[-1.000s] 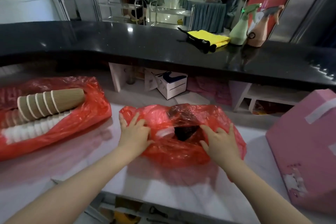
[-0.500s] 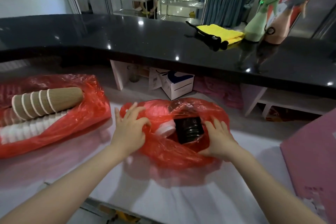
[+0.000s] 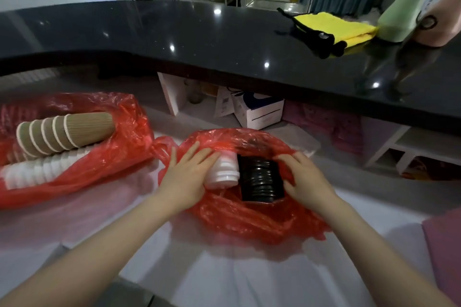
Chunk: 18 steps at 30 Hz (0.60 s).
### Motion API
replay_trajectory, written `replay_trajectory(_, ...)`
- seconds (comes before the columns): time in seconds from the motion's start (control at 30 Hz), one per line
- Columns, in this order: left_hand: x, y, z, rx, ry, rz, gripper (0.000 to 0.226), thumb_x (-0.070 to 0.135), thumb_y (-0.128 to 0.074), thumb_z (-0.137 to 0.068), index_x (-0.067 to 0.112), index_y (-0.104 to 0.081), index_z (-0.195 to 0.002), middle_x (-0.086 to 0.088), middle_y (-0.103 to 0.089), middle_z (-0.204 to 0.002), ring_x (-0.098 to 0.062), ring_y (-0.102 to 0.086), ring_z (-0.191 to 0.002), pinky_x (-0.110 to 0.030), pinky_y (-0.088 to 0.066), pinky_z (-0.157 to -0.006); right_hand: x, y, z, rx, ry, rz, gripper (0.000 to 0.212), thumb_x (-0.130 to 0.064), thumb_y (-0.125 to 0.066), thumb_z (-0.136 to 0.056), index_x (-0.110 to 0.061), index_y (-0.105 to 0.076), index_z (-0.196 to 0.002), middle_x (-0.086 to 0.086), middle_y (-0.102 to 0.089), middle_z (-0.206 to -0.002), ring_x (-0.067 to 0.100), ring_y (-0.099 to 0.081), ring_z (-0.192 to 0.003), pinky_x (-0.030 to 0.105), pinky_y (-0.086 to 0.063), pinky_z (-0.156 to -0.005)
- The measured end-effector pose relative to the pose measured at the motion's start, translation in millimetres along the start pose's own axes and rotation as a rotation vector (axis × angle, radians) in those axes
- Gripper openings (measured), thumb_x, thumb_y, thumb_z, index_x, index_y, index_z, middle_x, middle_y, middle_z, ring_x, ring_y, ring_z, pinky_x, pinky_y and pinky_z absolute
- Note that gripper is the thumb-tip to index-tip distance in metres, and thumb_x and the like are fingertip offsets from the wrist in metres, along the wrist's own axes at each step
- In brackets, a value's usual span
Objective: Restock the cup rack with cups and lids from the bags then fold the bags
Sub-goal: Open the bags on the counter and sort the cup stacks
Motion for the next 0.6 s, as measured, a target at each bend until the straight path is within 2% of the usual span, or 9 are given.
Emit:
replay_trajectory(0.03,-5.1,-5.9,-2.5,-0.034,0.03,0.002,0.09,0.008,-0.052,-0.077,0.034,-0.008,-0.151,0.007,-0.013,-0.158,-0.022,0.001,-0.148,-0.06,-0.001,-0.113,1.0,-3.8,-4.3,-0.031,0.008,-0.043,0.069,0.0,-0.062,-0.074,-0.025,-0.046,-0.137,0.004,-0.045,-0.128,0.024,-0.043,-0.122,0.03,-0.038,-0.102)
replay_trajectory(0.1,-11.0,-16.1,-8.2,-0.096,0.074,0.032,0.104,0.01,-0.056,-0.073,0.039,0.009,-0.149,0.005,-0.002,-0.16,-0.026,0.007,-0.147,-0.061,-0.003,-0.112,4.6,-13.0,-12.5,-0.106,-0.005,-0.076,0.085,0.004,-0.062,-0.072,-0.029,-0.035,-0.145,0.003,-0.028,-0.143,0.022,-0.029,-0.134,0.027,-0.03,-0.109)
replay_trajectory(0.2,-17.0,-26.0,-21.1,-0.182,0.094,0.141,0.113,0.024,-0.068,-0.07,0.04,0.012,-0.148,0.0,0.0,-0.16,-0.029,0.0,-0.147,-0.058,-0.011,-0.116,8.6,-29.0,-23.3,-0.237,0.004,-0.124,0.102,-0.002,-0.068,-0.072,-0.034,-0.013,-0.152,-0.003,-0.015,-0.153,0.019,-0.02,-0.141,0.021,-0.022,-0.109)
replay_trajectory(0.27,-18.9,-23.6,-33.0,-0.181,0.074,0.278,0.112,0.026,-0.072,-0.068,0.032,0.002,-0.151,-0.005,-0.009,-0.159,-0.028,-0.011,-0.146,-0.05,-0.017,-0.117,13.9,-34.7,-31.3,-0.298,-0.002,-0.176,0.113,-0.011,-0.075,-0.07,-0.037,-0.003,-0.152,-0.004,-0.016,-0.153,0.017,-0.023,-0.14,0.02,-0.022,-0.107)
replay_trajectory(0.33,-24.5,-16.5,-44.3,-0.112,0.095,0.457,0.101,0.012,-0.072,-0.068,0.023,-0.016,-0.151,-0.005,-0.022,-0.156,-0.022,-0.023,-0.143,-0.033,-0.021,-0.115,21.6,-36.9,-39.7,-0.328,-0.032,-0.22,0.12,-0.018,-0.08,-0.067,-0.042,0.003,-0.151,-0.002,-0.019,-0.152,0.017,-0.025,-0.139,0.023,-0.024,-0.108)
replay_trajectory(0.4,-34.6,-14.5,-51.3,-0.064,0.165,0.577,0.09,-0.005,-0.064,-0.067,0.019,-0.03,-0.146,-0.003,-0.035,-0.149,-0.014,-0.035,-0.134,-0.02,-0.025,-0.106,25.9,-37.6,-47.4,-0.328,-0.041,-0.245,0.122,-0.021,-0.082,-0.064,-0.044,0.001,-0.15,0.0,-0.026,-0.151,0.018,-0.029,-0.138,0.028,-0.029,-0.11)
replay_trajectory(0.47,-41.4,-19.0,-55.3,-0.077,0.216,0.659,0.084,-0.013,-0.058,-0.064,0.019,-0.038,-0.14,-0.001,-0.043,-0.14,-0.008,-0.039,-0.122,-0.015,-0.027,-0.098,27.8,-38.1,-52.6,-0.312,-0.04,-0.293,0.118,-0.021,-0.083,-0.062,-0.044,-0.007,-0.149,0.002,-0.035,-0.146,0.017,-0.036,-0.134,0.033,-0.035,-0.11)
replay_trajectory(0.53,-49.4,-22.6,-57.7,-0.057,0.268,0.754,0.078,-0.018,-0.053,-0.063,0.022,-0.047,-0.13,0.002,-0.049,-0.131,-0.009,-0.043,-0.118,-0.013,-0.031,-0.09,29.0,-37.5,-54.9,-0.279,-0.046,-0.348,0.106,-0.018,-0.081,-0.062,-0.045,-0.018,-0.144,-0.003,-0.048,-0.132,0.008,-0.049,-0.119,0.024,-0.045,-0.097)
replay_trajectory(0.6,-60.5,-20.3,-56.4,0.065,0.357,0.884,0.071,-0.024,-0.046,-0.064,0.018,-0.054,-0.12,0.0,-0.055,-0.123,-0.016,-0.05,-0.117,-0.017,-0.036,-0.093,27.9,-36.9,-54.5,-0.257,-0.044,-0.409,0.091,-0.017,-0.078,-0.065,-0.051,-0.026,-0.132,-0.009,-0.056,-0.11,-0.001,-0.057,-0.095,0.013,-0.048,-0.076)
Point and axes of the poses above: each hand's wrist, its own z-axis away from the middle knuckle, its own y-axis out of the back of the hand, x = y × z, the point moved 9 cm from there along -z, towards the middle knuckle
